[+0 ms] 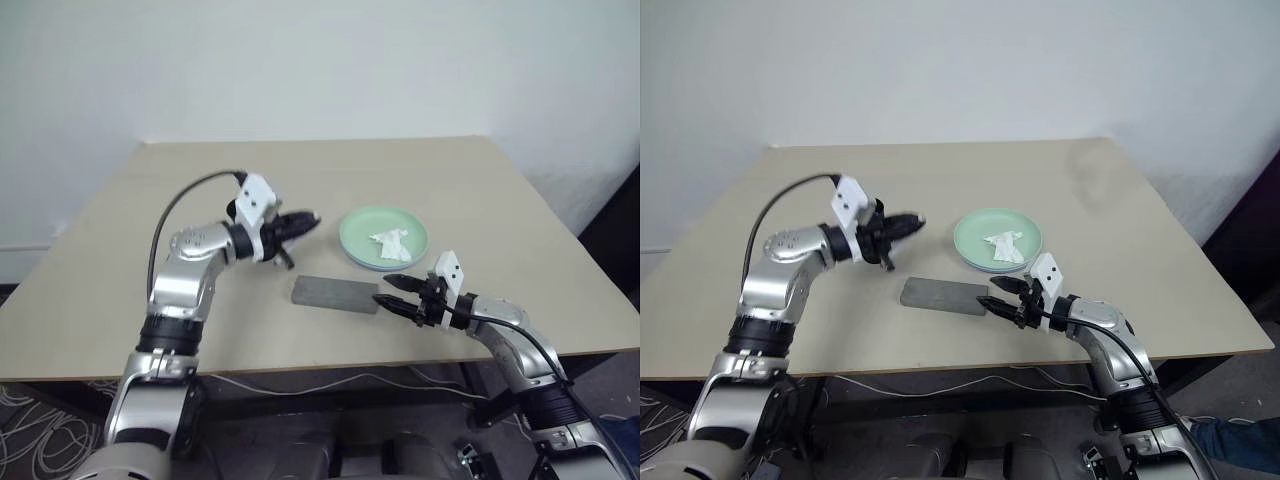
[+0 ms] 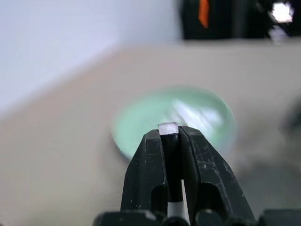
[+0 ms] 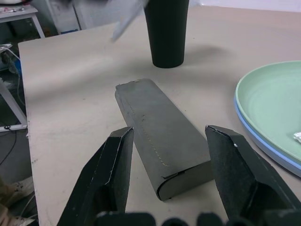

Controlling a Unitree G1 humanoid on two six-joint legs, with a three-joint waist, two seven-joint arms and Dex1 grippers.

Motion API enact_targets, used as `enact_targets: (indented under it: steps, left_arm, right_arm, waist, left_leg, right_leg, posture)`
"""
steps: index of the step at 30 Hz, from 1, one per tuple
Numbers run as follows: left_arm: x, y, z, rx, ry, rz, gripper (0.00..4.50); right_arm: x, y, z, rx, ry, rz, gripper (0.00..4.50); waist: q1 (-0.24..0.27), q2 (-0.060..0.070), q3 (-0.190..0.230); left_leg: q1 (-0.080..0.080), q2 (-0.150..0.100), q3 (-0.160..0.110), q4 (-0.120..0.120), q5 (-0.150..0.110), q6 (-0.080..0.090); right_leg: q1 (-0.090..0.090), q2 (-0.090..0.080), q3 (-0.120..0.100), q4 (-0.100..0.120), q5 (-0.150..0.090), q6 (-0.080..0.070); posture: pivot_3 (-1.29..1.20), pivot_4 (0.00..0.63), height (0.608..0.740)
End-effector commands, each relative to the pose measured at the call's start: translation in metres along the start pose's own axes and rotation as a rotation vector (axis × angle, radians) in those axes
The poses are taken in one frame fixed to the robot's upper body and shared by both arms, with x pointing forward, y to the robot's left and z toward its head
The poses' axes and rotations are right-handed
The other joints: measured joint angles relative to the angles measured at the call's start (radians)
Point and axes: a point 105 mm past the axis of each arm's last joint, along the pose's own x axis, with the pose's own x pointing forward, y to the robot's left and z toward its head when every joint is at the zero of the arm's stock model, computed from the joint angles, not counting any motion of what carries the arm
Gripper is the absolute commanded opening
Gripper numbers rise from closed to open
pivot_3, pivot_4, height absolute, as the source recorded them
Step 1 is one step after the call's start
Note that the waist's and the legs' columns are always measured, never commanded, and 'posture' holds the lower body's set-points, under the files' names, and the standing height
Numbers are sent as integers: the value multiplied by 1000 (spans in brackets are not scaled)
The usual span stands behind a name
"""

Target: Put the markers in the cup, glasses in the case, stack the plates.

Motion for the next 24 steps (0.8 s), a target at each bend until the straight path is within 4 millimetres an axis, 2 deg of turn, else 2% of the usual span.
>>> enact_targets:
  steps: [1, 4, 8, 11, 18, 24]
  left_arm:
    - [3, 31, 37, 93, -164, 175, 44]
    - [8, 50, 53, 197, -235, 308, 44]
    - [8, 69, 58, 267, -260, 433, 44]
    - [4, 82, 53, 259, -262, 514, 44]
    - [0, 96, 35, 247, -222, 628, 44]
    - [2, 96, 22, 253, -173, 646, 44]
  right_arm:
    - [0, -4, 14, -45, -41, -13, 2637]
    - [1, -4, 15, -46, -44, -17, 2637]
    - [1, -5, 16, -48, -47, -23, 2637]
    - [-1, -6, 16, -50, -48, -30, 2637]
    - [-2, -6, 16, -52, -49, -39, 2637]
    - [-5, -7, 16, -54, -48, -48, 2637]
  waist:
    - [0, 0, 0]
    - [0, 0, 0]
    - [1, -1, 0]
    - [0, -1, 0]
    - [0, -2, -1]
    - [0, -2, -1]
  left_leg:
    - [0, 0, 0, 1, 0, 0]
    - [0, 0, 2, 2, 0, 0]
    - [0, 0, 2, 3, 0, 0]
    - [0, 0, 2, 3, 0, 0]
    - [0, 0, 2, 4, 0, 0]
    - [0, -1, 2, 4, 0, 0]
  right_leg:
    - [0, 0, 0, 0, 0, 0]
    - [1, 0, 1, 0, 0, 0]
    - [1, 0, 0, 0, 0, 1]
    - [2, 0, -1, 0, 0, 1]
    - [2, 0, -1, 0, 1, 2]
    - [2, 0, -2, 0, 1, 2]
  posture:
    - [0, 0, 738]
    - [0, 0, 738]
    - [0, 0, 738]
    - [0, 0, 738]
    - [0, 0, 738]
    - [0, 0, 738]
